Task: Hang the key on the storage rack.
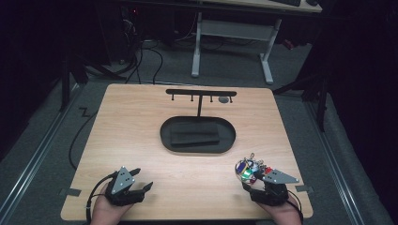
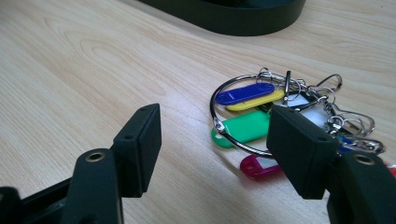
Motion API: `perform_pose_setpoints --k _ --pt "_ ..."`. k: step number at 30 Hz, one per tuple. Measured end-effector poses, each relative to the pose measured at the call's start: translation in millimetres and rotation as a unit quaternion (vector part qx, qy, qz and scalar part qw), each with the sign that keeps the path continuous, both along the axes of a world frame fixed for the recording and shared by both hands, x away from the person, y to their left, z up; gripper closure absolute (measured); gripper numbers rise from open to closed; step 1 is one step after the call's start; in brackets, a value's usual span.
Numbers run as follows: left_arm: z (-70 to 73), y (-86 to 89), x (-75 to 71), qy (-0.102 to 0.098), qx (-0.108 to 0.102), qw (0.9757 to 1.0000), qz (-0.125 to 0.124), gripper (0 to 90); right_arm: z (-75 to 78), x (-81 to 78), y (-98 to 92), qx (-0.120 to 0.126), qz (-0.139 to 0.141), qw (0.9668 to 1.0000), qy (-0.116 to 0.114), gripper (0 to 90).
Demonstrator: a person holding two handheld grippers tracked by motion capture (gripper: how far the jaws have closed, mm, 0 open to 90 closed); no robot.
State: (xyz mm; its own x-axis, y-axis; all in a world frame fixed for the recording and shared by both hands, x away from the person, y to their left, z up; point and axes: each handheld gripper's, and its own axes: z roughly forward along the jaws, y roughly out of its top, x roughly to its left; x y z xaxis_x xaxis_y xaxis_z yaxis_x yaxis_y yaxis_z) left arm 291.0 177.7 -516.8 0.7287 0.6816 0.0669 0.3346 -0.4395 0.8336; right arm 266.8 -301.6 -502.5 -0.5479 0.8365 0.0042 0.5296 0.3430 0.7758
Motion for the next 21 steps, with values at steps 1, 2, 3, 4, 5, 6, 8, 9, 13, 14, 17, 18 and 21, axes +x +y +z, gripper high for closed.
perform_pose_setpoints --k 1,2,3,4,5,6,8,9,13,14,17,18,21 --pt "0.4 0.3 -2.0 0.0 -0.001 1.0 0.001 32.0 1.9 0.9 0.4 -0.005 0.002 1.0 0.001 36.0" --pt "1.0 0.9 -3.7 -0.001 -0.001 1.0 0.0 32.0 3.9 2.2 0.9 -0.009 0.002 0.9999 0.004 36.2" --pt "1.6 1.0 -5.2 -0.002 -0.002 1.0 0.001 32.0 6.0 3.8 1.3 -0.016 0.006 0.9998 0.008 36.3" --pt "2.1 1.0 -6.1 -0.004 -0.001 1.0 0.0 32.0 8.1 5.4 2.0 -0.024 0.009 0.9996 0.011 36.3" --pt "2.3 0.9 -6.7 -0.007 0.002 1.0 -0.002 32.0 10.3 7.1 2.7 -0.034 0.012 0.9993 0.013 36.2" --pt "2.3 1.0 -6.9 -0.008 0.006 0.9999 -0.003 32.0 12.6 9.0 3.3 -0.039 0.016 0.9989 0.019 36.3" --pt "0.8 2.1 -6.6 -0.005 0.005 1.0 -0.005 31.9 17.1 12.8 4.8 -0.045 0.019 0.9984 0.029 36.2" --pt "0.1 2.8 -6.4 -0.003 0.005 1.0 -0.006 31.9 18.9 14.9 5.5 -0.049 0.021 0.998 0.034 36.7" --pt "-1.8 5.9 -9.2 -0.004 0.006 1.0 -0.004 31.9 21.6 25.4 6.3 -0.058 0.029 0.9959 0.064 38.0" --pt "-1.4 6.6 -9.9 -0.008 0.011 0.9999 -0.003 31.7 22.3 27.6 6.9 -0.062 0.029 0.9953 0.069 38.4" --pt "-0.2 11.0 -9.6 -0.006 0.004 1.0 0.001 31.5 25.3 33.5 9.9 -0.079 0.031 0.9933 0.079 39.1" --pt "-0.3 11.8 -9.2 -0.006 0.002 1.0 0.002 31.5 26.4 35.4 11.2 -0.084 0.033 0.9923 0.086 39.8" --pt "-1.2 12.5 -8.3 -0.004 0.003 1.0 0.001 31.5 29.0 40.4 16.3 -0.112 0.044 0.9876 0.101 40.9"
